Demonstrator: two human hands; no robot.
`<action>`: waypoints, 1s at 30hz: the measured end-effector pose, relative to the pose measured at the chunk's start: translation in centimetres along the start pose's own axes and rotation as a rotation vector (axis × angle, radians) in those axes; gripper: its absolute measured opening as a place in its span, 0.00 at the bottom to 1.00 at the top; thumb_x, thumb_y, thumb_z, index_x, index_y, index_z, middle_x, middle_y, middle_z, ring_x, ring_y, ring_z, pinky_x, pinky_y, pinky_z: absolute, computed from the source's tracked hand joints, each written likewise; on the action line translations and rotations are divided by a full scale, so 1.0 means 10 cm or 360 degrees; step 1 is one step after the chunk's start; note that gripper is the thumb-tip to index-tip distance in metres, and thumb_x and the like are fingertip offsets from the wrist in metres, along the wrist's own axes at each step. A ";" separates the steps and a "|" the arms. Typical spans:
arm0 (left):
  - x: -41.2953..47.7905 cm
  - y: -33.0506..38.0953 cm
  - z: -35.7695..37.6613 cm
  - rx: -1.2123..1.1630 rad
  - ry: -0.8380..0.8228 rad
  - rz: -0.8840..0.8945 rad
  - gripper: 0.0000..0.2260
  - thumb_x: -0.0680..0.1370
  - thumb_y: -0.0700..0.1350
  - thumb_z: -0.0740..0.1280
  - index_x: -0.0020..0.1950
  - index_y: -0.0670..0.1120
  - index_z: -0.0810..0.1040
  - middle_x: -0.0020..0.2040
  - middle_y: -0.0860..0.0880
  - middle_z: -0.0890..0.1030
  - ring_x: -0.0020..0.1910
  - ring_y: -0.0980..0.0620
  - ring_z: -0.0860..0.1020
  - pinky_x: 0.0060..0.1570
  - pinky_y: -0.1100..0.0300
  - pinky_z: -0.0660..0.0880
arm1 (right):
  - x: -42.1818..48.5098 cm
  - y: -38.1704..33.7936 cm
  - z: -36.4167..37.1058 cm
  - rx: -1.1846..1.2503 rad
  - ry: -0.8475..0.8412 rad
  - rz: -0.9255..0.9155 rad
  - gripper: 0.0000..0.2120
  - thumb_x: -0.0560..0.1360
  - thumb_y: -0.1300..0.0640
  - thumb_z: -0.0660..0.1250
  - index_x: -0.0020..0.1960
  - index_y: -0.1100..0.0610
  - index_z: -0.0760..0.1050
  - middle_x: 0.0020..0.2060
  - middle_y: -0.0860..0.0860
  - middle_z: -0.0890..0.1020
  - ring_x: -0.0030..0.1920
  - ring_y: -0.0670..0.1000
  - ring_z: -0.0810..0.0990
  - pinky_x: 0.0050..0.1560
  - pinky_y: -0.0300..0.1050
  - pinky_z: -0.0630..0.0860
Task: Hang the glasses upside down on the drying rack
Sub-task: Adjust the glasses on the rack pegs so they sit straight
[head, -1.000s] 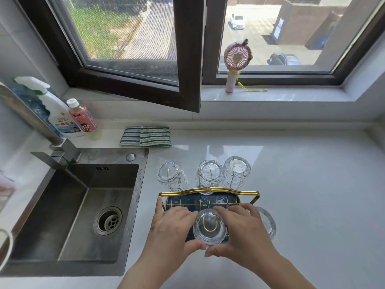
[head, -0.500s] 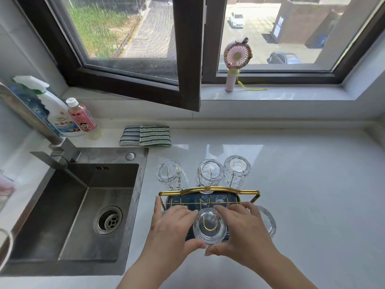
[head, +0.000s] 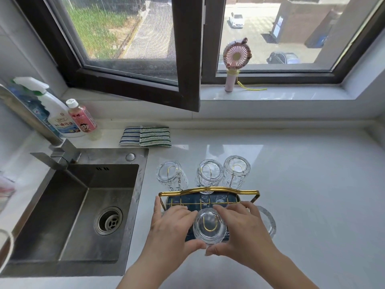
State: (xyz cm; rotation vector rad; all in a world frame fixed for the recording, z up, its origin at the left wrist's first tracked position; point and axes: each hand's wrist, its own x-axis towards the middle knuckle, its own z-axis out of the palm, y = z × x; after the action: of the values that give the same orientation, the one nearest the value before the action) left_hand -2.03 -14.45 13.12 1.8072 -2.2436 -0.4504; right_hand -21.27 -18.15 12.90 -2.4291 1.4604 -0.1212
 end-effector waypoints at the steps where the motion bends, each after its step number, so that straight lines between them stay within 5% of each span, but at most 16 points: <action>1: 0.00 0.00 0.00 -0.0009 0.0007 -0.0002 0.30 0.65 0.68 0.65 0.62 0.54 0.74 0.55 0.58 0.80 0.63 0.57 0.72 0.68 0.47 0.27 | 0.00 0.00 0.00 0.0000 0.0005 -0.0004 0.50 0.53 0.22 0.62 0.66 0.51 0.70 0.55 0.48 0.82 0.60 0.50 0.74 0.64 0.48 0.58; 6: 0.00 0.00 0.01 0.0026 -0.0006 -0.0020 0.32 0.66 0.70 0.62 0.64 0.54 0.72 0.59 0.58 0.78 0.65 0.58 0.70 0.67 0.47 0.26 | -0.02 0.00 0.01 0.0012 -0.0007 -0.0033 0.53 0.53 0.21 0.60 0.69 0.51 0.67 0.57 0.47 0.80 0.62 0.49 0.71 0.67 0.49 0.53; 9: -0.01 0.00 0.00 0.0047 0.0006 -0.0002 0.33 0.64 0.68 0.66 0.63 0.50 0.75 0.56 0.55 0.80 0.62 0.54 0.73 0.68 0.41 0.36 | -0.04 0.04 -0.05 0.0073 0.0012 -0.0066 0.58 0.51 0.18 0.57 0.70 0.53 0.64 0.59 0.46 0.79 0.65 0.48 0.70 0.71 0.51 0.48; 12: -0.05 0.01 -0.03 0.0041 0.0022 -0.0019 0.35 0.64 0.69 0.65 0.63 0.49 0.74 0.57 0.55 0.80 0.63 0.54 0.72 0.68 0.40 0.38 | -0.12 0.19 -0.14 0.0139 0.0188 0.0013 0.56 0.51 0.19 0.59 0.66 0.57 0.71 0.56 0.49 0.82 0.61 0.53 0.75 0.68 0.56 0.58; 16: -0.07 0.01 -0.03 0.0039 0.0006 -0.0047 0.38 0.64 0.72 0.59 0.68 0.52 0.69 0.63 0.57 0.75 0.68 0.57 0.65 0.66 0.48 0.25 | -0.31 0.47 -0.19 0.0312 0.0328 0.0285 0.50 0.52 0.24 0.64 0.62 0.57 0.74 0.53 0.51 0.82 0.56 0.57 0.78 0.60 0.55 0.65; 23: -0.02 0.04 0.01 0.0029 0.0025 -0.0012 0.31 0.67 0.68 0.64 0.64 0.52 0.73 0.59 0.56 0.78 0.66 0.56 0.69 0.68 0.43 0.31 | -0.53 0.68 -0.08 0.0570 0.0141 0.0641 0.59 0.45 0.23 0.66 0.71 0.49 0.61 0.66 0.47 0.71 0.67 0.53 0.66 0.67 0.54 0.58; 28: -0.01 0.06 -0.02 0.0076 -0.0006 -0.0011 0.34 0.66 0.68 0.65 0.67 0.52 0.71 0.62 0.57 0.76 0.68 0.57 0.67 0.68 0.44 0.31 | -0.58 0.70 0.01 0.0847 0.0061 0.0711 0.62 0.45 0.23 0.69 0.73 0.43 0.54 0.68 0.46 0.69 0.68 0.53 0.66 0.67 0.55 0.63; 30: -0.02 0.12 -0.03 0.0052 0.0043 -0.0011 0.38 0.64 0.66 0.70 0.68 0.48 0.70 0.64 0.54 0.75 0.68 0.54 0.67 0.71 0.43 0.42 | -0.57 0.70 0.04 0.0980 0.0071 0.0691 0.58 0.47 0.26 0.73 0.72 0.38 0.53 0.68 0.43 0.68 0.68 0.51 0.67 0.65 0.50 0.65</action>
State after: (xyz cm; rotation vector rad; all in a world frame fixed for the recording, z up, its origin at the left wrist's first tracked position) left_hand -2.97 -14.09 13.82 1.8262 -2.2401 -0.3903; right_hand -29.87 -16.15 10.90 -1.6045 1.6320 -0.4530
